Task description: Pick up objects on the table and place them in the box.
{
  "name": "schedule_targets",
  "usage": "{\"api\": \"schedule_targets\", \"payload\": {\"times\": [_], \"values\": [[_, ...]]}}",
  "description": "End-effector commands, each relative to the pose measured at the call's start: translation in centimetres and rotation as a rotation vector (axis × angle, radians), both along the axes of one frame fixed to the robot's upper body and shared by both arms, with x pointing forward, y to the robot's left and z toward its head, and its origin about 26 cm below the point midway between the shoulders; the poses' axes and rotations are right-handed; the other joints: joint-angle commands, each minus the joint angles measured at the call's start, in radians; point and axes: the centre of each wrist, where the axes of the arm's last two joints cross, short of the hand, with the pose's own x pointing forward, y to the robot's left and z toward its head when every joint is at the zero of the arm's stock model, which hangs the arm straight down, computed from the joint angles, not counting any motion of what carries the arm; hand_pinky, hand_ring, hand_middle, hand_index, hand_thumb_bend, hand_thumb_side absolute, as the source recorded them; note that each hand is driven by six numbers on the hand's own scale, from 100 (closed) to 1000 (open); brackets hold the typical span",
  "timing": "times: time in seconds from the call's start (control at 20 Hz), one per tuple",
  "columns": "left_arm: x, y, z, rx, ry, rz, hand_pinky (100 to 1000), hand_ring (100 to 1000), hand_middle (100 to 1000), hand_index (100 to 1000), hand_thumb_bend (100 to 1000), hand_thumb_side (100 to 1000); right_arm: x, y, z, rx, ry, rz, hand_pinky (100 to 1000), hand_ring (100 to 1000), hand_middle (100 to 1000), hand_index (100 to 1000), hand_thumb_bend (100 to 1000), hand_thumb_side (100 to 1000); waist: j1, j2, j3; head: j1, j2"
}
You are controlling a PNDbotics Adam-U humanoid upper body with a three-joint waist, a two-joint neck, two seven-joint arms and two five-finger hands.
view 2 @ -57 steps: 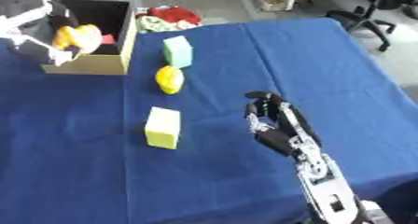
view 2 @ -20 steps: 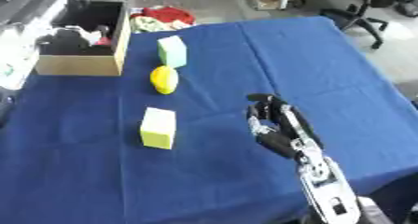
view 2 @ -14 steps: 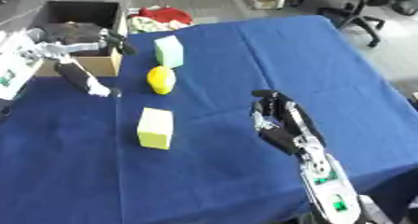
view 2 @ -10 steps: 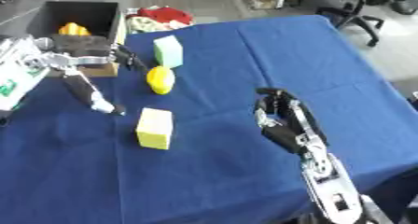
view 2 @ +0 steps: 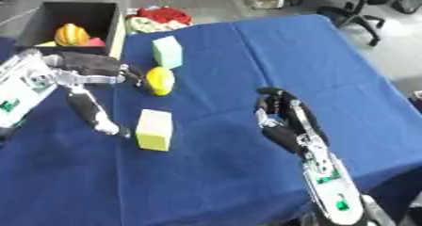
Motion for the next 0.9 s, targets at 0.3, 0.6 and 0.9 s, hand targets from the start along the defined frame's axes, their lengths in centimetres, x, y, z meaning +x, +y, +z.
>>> {"api": "schedule_targets", "payload": {"times": [0.3, 0.6, 0.9], "values": [[-0.7, -1.3, -0.2, 0.155, -0.055, -0.098, 844, 805, 831, 930, 576, 487, 0.2, -0.1, 1.0, -0.012, -0.034, 0.01, 691, 560, 501, 766, 100, 260, 0.008, -0.001, -0.001, -0.007, 0.004], [-0.7, -1.9, -1.9, 0.131, -0.092, -0.04, 830, 795, 820, 920, 585, 465, 0.3, 0.0, 1.1, -0.01, -0.034, 0.015, 690, 560, 501, 766, 100, 260, 0.006, 0.0, -0.003, -0.008, 0.004], [-0.3, -1.8, -3.8, 0.139, -0.126, 0.005, 776, 736, 760, 887, 535, 400, 0.3, 0.1, 1.0, -0.009, -0.032, 0.016, 690, 559, 501, 766, 100, 259, 0.006, 0.002, -0.004, -0.008, 0.004]]}}
